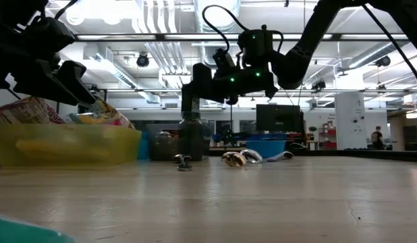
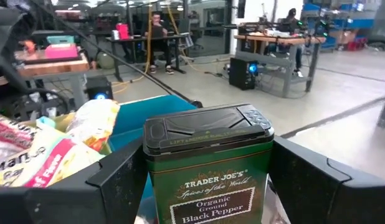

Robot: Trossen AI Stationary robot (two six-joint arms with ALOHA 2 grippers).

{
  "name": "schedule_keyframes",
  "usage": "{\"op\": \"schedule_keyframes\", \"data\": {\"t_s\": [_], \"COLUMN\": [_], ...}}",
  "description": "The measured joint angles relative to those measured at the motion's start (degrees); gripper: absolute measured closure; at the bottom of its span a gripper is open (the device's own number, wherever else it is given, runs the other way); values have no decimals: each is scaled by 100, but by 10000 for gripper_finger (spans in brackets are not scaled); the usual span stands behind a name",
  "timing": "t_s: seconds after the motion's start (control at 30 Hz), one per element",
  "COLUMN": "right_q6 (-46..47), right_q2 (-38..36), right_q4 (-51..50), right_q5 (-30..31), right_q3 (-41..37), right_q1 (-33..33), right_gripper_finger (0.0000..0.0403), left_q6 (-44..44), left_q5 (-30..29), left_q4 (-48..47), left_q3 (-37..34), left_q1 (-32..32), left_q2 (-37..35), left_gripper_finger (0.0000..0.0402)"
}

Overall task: Pick & Place Food Item
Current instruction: Put the green seasoning can into the black bin

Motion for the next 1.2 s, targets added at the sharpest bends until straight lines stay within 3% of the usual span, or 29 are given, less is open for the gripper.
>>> {"op": "schedule_keyframes", "data": {"t_s": [0.73, 1.2], "right_q6": [315, 275], "right_q2": [9, -13], "right_q4": [-1169, -1407], "right_q5": [-101, -237], "right_q3": [13, 24], "right_q1": [-36, -60], "right_gripper_finger": [108, 108], "left_q6": [2, 17], "left_q5": [0, 0], "left_q4": [-1, 0], "left_q3": [-1, 1], "left_q1": [1, 2], "left_q2": [0, 0], "left_gripper_finger": [130, 130]}}
